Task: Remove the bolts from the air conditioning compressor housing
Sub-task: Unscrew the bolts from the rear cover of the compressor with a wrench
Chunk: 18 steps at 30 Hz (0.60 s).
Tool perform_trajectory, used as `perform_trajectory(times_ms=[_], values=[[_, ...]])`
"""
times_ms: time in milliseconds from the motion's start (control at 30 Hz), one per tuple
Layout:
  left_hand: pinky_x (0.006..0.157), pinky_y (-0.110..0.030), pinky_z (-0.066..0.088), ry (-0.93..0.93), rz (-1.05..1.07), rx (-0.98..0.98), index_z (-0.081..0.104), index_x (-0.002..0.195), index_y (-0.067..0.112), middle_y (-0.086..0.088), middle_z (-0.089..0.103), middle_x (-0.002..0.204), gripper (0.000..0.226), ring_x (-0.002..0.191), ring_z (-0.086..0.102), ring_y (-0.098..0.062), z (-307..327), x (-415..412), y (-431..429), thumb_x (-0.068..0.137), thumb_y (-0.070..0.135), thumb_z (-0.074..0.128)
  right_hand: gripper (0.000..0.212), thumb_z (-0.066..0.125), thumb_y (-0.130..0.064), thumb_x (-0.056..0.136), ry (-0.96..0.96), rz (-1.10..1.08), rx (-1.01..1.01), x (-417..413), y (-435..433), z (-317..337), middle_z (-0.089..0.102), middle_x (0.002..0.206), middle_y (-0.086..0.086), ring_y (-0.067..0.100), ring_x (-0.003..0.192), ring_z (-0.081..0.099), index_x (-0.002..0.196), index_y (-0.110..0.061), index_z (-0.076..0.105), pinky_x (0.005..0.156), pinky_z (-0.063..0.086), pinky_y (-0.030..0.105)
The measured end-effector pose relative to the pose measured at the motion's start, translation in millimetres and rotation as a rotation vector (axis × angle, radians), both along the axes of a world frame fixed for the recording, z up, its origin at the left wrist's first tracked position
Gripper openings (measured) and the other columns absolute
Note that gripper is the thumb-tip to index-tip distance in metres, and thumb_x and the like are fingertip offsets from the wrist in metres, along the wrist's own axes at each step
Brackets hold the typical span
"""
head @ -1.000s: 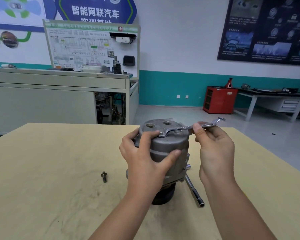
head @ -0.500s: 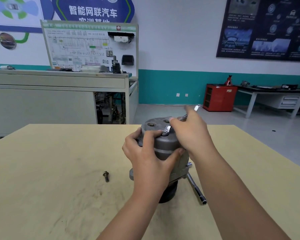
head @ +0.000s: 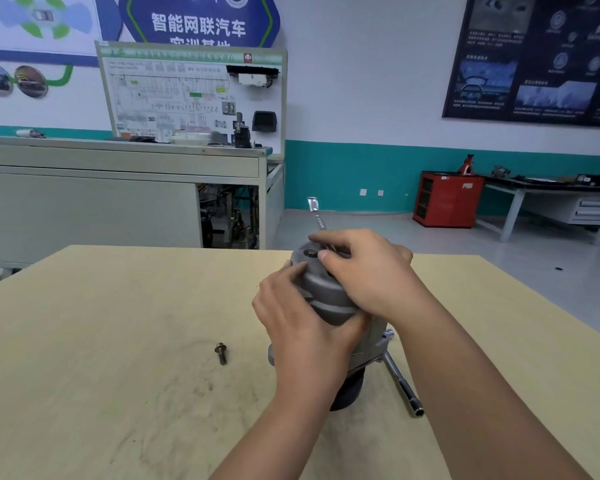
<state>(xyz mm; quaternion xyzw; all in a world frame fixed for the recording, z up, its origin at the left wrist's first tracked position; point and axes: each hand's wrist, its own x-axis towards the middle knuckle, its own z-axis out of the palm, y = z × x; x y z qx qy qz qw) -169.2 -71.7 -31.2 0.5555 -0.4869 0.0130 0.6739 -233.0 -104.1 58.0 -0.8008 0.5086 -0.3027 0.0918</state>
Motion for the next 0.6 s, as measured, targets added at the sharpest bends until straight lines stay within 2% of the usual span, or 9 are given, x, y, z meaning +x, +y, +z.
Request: perform_trajectory(times_ms=[133,200,300,367,433,500,533,600], values=[[0.093,-0.043,0.041,0.008,0.014,-0.025,0.045,0.121,0.005,0.004,0.040,0.112,0.080,0.103,0.030,-0.008,2,1,0,0.056,0.040,0.077,0.042,0.047,-0.026,0.098,-0.058,0.053,-0.061,1,4,-6,0.061,0.126,-0.013,0.012,0.129,0.041,0.135,-0.045,0.044,0.108,0.017,0.038],[0.092,-0.037,0.038,-0.023,0.024,-0.028,0.046,0.120,0.003,0.003,0.041,0.112,0.076,0.103,0.032,-0.010,0,2,-2,0.060,0.041,0.074,0.038,0.049,-0.024,0.098,-0.095,0.056,-0.105,1,6,-11,0.063,0.124,-0.012,0.012,0.127,0.043,0.131,-0.042,0.051,0.107,0.021,0.035],[0.089,-0.033,0.036,-0.036,0.043,-0.032,0.048,0.117,0.002,0.001,0.042,0.112,0.064,0.102,0.034,-0.014,-4,3,-4,0.065,0.020,0.080,0.030,0.051,-0.020,0.095,-0.145,0.083,-0.159,3,9,-18,0.067,0.116,-0.010,0.015,0.120,0.049,0.116,-0.036,0.065,0.105,0.031,0.040],[0.087,-0.032,0.035,-0.068,0.069,-0.042,0.050,0.112,0.000,-0.005,0.047,0.109,0.050,0.099,0.039,-0.021,-4,3,-4,0.071,0.008,0.077,0.028,0.052,-0.016,0.093,-0.163,0.104,-0.223,4,12,-23,0.069,0.110,-0.008,0.015,0.114,0.053,0.110,-0.032,0.068,0.101,0.035,0.042],[0.081,-0.036,0.038,-0.092,0.089,-0.031,0.054,0.105,-0.003,-0.015,0.053,0.102,0.031,0.093,0.045,-0.028,-2,5,-4,0.080,0.011,0.067,0.028,0.052,-0.010,0.091,-0.232,0.143,-0.281,5,18,-31,0.070,0.105,-0.005,0.018,0.107,0.057,0.106,-0.025,0.070,0.097,0.038,0.045],[0.076,-0.046,0.039,-0.102,0.052,0.017,0.058,0.098,-0.008,-0.024,0.057,0.095,0.032,0.090,0.050,-0.038,2,6,-4,0.088,0.022,0.052,0.027,0.051,-0.009,0.086,-0.310,0.177,-0.341,3,22,-40,0.070,0.100,-0.005,0.016,0.101,0.060,0.101,-0.019,0.071,0.093,0.042,0.045],[0.078,-0.048,0.040,-0.112,0.030,0.032,0.058,0.099,-0.009,-0.026,0.058,0.097,0.037,0.093,0.051,-0.041,2,7,-6,0.088,0.025,0.049,0.025,0.053,-0.011,0.085,-0.322,0.183,-0.370,2,23,-43,0.070,0.099,-0.007,0.012,0.100,0.059,0.100,-0.019,0.071,0.092,0.042,0.042],[0.091,-0.041,0.038,-0.092,0.024,0.040,0.058,0.112,-0.004,-0.020,0.056,0.112,0.035,0.108,0.048,-0.033,1,8,-7,0.089,0.021,0.053,0.020,0.060,-0.012,0.082,-0.348,0.193,-0.403,-1,23,-49,0.070,0.099,-0.008,0.003,0.098,0.055,0.099,-0.019,0.071,0.090,0.041,0.033]])
